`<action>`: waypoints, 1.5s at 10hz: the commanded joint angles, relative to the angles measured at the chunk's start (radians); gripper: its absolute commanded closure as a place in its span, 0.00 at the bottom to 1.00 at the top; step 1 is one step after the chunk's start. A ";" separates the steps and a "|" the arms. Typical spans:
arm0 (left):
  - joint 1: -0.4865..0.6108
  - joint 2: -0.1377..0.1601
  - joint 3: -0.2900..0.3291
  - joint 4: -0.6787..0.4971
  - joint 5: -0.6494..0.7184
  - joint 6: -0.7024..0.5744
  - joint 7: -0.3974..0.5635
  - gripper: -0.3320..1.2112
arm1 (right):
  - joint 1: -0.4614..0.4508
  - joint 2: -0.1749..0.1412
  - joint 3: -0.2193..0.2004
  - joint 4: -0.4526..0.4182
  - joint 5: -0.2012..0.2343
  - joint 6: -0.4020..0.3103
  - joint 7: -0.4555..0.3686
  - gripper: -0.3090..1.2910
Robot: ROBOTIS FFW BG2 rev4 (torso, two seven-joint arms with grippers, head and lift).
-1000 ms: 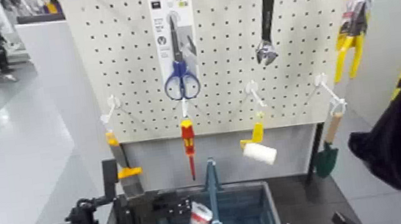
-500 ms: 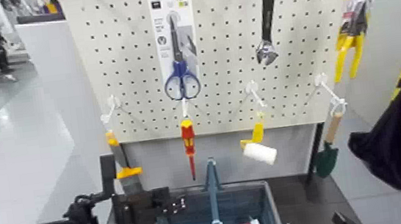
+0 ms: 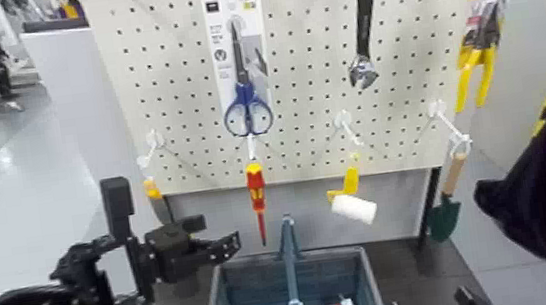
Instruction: Put the red glue tube into the crate.
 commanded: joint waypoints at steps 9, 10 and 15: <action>0.668 -0.134 -0.011 -0.252 -0.278 -0.709 0.745 0.14 | 0.071 0.009 -0.022 0.008 0.035 -0.059 -0.099 0.26; 0.709 -0.134 -0.020 -0.249 -0.289 -0.729 0.766 0.14 | 0.077 0.009 -0.028 0.009 0.061 -0.076 -0.111 0.26; 0.732 -0.112 -0.040 -0.249 -0.292 -0.755 0.803 0.17 | 0.088 0.008 -0.019 -0.018 0.096 -0.041 -0.142 0.26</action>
